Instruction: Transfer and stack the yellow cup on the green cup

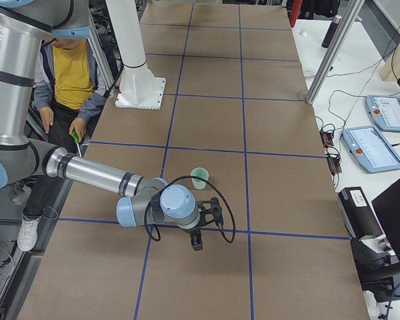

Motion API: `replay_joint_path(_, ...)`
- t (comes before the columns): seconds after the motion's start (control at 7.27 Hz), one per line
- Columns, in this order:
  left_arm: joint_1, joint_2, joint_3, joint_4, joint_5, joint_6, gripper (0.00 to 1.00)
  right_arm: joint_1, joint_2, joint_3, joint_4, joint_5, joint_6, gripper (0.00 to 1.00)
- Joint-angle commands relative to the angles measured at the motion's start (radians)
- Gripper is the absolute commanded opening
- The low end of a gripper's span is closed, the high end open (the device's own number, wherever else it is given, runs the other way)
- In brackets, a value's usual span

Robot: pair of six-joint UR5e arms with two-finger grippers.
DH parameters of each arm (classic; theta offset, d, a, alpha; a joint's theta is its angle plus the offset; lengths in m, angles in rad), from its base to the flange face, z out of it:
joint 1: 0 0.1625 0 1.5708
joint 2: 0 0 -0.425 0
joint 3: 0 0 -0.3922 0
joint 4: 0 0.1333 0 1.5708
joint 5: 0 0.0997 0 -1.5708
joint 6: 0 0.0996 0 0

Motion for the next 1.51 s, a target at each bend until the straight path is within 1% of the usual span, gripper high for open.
replay_joint_path(0.0, -0.112, -0.162, 0.000, -0.345, 0.029, 0.451, 0.09, 0.000, 0.011, 0.000, -0.001, -0.001, 0.002, 1.00)
replay_joint_path(0.14, -0.113, -0.257, -0.004, -0.406, 0.019, 0.526, 0.03, 0.000, 0.013, 0.001, -0.001, -0.001, 0.014, 1.00)
replay_joint_path(0.28, -0.111, -0.396, -0.006, -0.429, 0.018, 0.578, 0.00, 0.000, 0.017, 0.018, 0.001, -0.004, 0.061, 1.00)
replay_joint_path(0.41, -0.110, -0.481, -0.018, -0.437, -0.023, 0.639, 0.00, 0.000, 0.025, 0.040, 0.001, -0.004, 0.139, 1.00)
replay_joint_path(0.55, -0.110, -0.531, -0.099, -0.464, -0.124, 0.748, 0.00, 0.000, 0.027, 0.047, 0.002, -0.007, 0.157, 1.00)
replay_joint_path(0.69, -0.103, -0.577, -0.210, -0.460, -0.140, 0.880, 0.00, 0.000, 0.042, 0.051, 0.001, -0.004, 0.160, 1.00)
replay_joint_path(0.83, -0.050, -0.623, -0.307, -0.462, -0.224, 0.952, 0.00, 0.000, 0.042, 0.075, 0.025, -0.007, 0.160, 1.00)
replay_joint_path(0.96, 0.002, -0.699, -0.378, -0.456, -0.311, 1.030, 0.00, 0.000, 0.040, 0.081, 0.079, -0.004, 0.161, 1.00)
replay_joint_path(1.1, 0.078, -0.770, -0.400, -0.457, -0.307, 1.159, 0.00, 0.000, 0.042, 0.081, 0.111, -0.004, 0.154, 1.00)
replay_joint_path(1.24, 0.164, -0.837, -0.405, -0.460, -0.307, 1.241, 0.00, -0.013, 0.097, 0.078, 0.122, 0.001, 0.140, 1.00)
replay_joint_path(1.38, 0.249, -0.902, -0.405, -0.460, -0.306, 1.244, 0.00, -0.015, 0.111, 0.086, 0.128, 0.017, 0.148, 1.00)
